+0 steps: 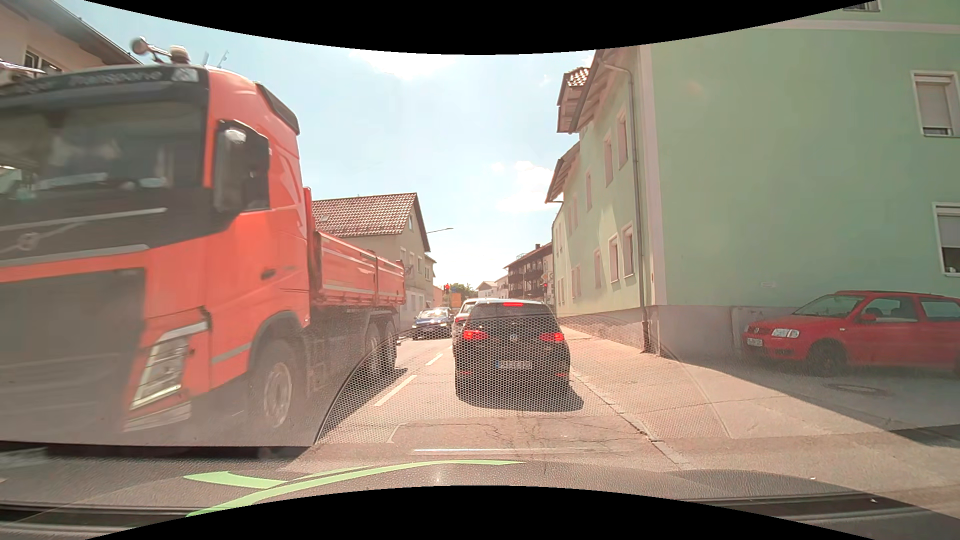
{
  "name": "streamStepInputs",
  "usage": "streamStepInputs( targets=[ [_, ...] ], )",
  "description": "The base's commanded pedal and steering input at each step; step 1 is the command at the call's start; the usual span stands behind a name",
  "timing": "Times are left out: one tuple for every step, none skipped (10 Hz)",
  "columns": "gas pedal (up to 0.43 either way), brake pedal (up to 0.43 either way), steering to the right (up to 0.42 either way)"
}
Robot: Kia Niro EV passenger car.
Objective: Follow the waypoints while adhering to traffic rules and regulations
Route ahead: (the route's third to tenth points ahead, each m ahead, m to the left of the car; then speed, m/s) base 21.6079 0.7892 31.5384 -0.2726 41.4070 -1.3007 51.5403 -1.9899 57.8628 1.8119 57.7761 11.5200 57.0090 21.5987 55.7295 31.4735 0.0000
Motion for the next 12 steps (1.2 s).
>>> streamStepInputs(
  targets=[
    [0.0, 0.329, 0.011],
    [0.0, 0.329, 0.011],
    [0.0, 0.329, 0.011],
    [0.0, 0.329, 0.011],
    [0.0, 0.329, 0.011],
    [0.0, 0.329, 0.011],
    [0.0, 0.329, 0.011],
    [0.0, 0.329, 0.011],
    [0.0, 0.329, 0.011],
    [0.0, 0.329, 0.011],
    [0.0, 0.329, 0.011],
    [0.0, 0.329, 0.011]
  ],
)
